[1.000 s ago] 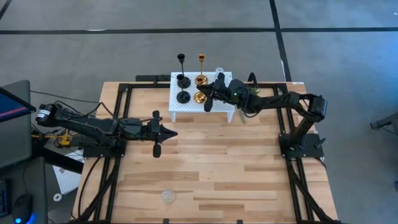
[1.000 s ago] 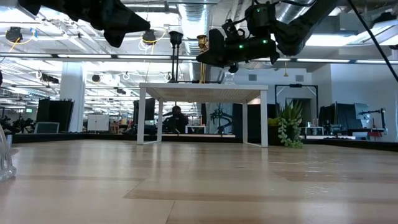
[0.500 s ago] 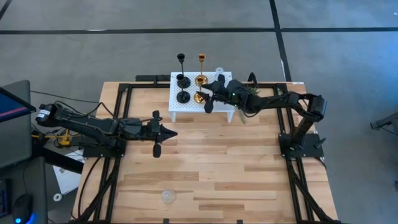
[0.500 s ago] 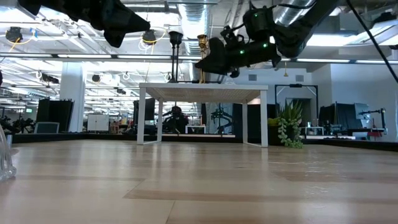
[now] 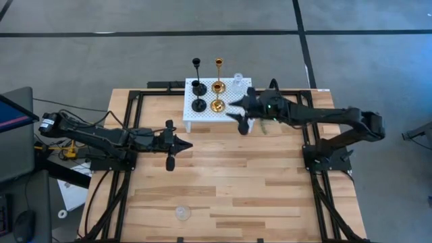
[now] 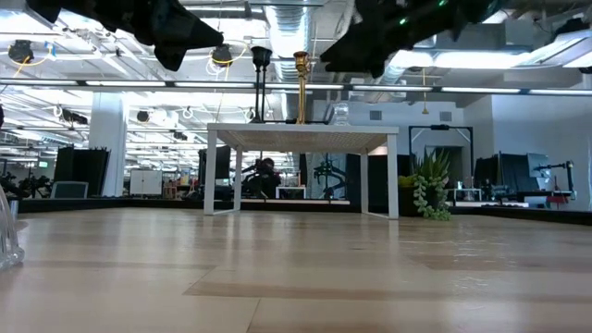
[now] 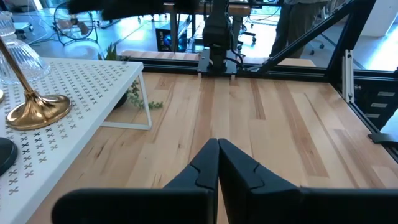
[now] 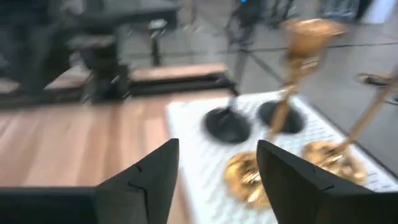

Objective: Pick & Place candle stick holders
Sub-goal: Put the transparent candle holder on the shelf aligned with the other transparent candle holder

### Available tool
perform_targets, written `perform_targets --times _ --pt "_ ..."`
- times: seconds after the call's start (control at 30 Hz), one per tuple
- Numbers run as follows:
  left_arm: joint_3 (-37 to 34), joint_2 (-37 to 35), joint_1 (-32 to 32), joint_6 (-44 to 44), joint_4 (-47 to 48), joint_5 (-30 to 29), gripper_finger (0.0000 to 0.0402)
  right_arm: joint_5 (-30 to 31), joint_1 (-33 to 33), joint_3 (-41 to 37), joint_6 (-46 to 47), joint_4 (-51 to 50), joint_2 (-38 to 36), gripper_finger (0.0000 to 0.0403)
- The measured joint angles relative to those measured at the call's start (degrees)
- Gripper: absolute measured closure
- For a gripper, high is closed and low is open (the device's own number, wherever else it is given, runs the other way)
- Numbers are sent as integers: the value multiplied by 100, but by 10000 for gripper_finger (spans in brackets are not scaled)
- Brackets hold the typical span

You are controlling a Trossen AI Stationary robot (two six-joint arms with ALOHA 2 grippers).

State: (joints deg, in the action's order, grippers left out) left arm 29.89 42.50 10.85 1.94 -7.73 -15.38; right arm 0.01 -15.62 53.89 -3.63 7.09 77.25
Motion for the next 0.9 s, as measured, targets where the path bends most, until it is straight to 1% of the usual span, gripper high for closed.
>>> perform_targets --times 0.1,0.23,0.37,0.5,0.57,0.63,0.7,0.77,0.9 --pt "0 -15 0 0 95 80 396 -2 350 2 -131 -673 -229 222" --pt "0 -94 21 2 823 281 396 0 855 2 -132 -1243 -315 267" --pt "-23 -92 285 4 1623 520 395 0 1314 1 -155 -1311 -281 313" --pt "-364 -122 801 65 1698 861 395 35 1660 -11 -256 -1284 -183 357" --pt "-531 -127 1122 438 1633 912 395 44 1782 7 -255 -1181 -202 382" --pt "-780 -125 1486 862 1477 817 397 46 1883 7 -253 -1165 -203 397" --pt "-1060 -116 1866 1091 1141 542 397 150 1985 4 -251 -1107 -194 395" --pt "-1327 -116 2234 1168 700 295 397 404 2083 4 -250 -1034 -202 389" --pt "-1833 -116 2895 1139 -49 33 397 833 2194 4 -192 -1019 -199 393"
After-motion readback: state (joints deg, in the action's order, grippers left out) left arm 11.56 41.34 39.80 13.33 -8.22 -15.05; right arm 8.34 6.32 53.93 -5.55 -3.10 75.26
